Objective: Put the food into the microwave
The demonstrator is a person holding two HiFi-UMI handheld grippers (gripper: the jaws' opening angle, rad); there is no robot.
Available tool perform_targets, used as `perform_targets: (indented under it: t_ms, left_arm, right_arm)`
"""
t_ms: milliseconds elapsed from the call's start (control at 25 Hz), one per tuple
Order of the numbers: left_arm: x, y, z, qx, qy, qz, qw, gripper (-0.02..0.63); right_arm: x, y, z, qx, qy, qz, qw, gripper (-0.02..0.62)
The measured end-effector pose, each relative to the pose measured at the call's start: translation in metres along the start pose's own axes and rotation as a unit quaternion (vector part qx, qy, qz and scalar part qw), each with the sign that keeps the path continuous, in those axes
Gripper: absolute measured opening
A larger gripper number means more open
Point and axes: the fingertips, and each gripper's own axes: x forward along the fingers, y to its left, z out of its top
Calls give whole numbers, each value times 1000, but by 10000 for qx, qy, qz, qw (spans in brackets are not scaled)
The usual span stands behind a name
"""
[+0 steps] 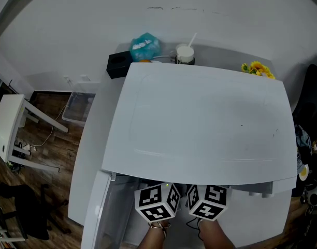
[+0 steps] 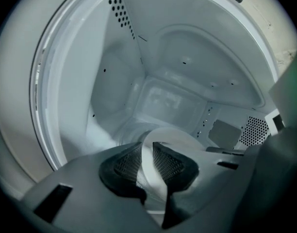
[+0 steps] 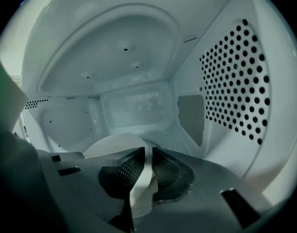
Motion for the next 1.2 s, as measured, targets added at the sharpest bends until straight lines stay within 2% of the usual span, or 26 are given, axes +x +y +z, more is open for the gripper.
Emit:
perform_targets:
  t_ms: [280,480,680,1200]
  left_arm:
    - [4,-1,-3,234,156,113,9995,67]
    - [3,0,-2,83,117,66,9999,67]
    - [-2,-3,0,107,37,56,9999,66]
    - [-34,-10,-6,216,43,72,9997,66]
  right_arm:
    - [2,-3,8,-17,20,-126,9999,51]
    - [2,-6,9,71,3,-118,9999,51]
    - [-1,-7,9,75,-17,-94,9999,51]
    - [-37,3,8,-171,-199,393,9989,46]
